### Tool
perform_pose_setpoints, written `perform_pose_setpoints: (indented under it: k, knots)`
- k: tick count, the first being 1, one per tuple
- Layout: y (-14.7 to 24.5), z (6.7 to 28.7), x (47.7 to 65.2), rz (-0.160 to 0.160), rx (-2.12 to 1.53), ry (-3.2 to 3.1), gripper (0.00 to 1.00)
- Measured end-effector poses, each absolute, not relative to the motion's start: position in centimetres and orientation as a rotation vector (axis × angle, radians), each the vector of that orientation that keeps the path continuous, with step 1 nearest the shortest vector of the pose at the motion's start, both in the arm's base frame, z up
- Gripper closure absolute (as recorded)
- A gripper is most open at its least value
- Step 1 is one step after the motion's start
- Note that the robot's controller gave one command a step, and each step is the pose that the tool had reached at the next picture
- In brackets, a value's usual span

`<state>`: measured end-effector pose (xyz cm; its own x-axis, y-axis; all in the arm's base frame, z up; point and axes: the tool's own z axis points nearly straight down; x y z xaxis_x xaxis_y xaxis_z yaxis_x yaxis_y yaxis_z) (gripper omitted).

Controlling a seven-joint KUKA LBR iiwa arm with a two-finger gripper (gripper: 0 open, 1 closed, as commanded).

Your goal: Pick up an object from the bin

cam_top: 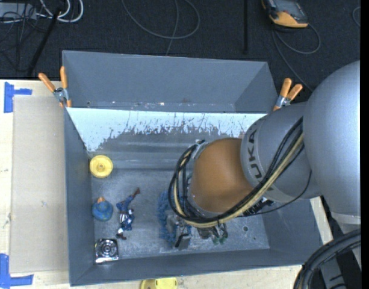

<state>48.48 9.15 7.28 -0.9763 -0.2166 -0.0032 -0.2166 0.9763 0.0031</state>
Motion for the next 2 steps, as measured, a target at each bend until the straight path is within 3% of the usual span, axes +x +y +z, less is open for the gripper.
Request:
perform_pose_setpoints:
  k: [1, 2]
  knots:
    - [9.1, 7.3, 48.5, 0.006, -0.341, 3.12, 1.0]
    - [9.7, 20.6, 51.2, 0.0, -0.271, 3.129, 1.0]
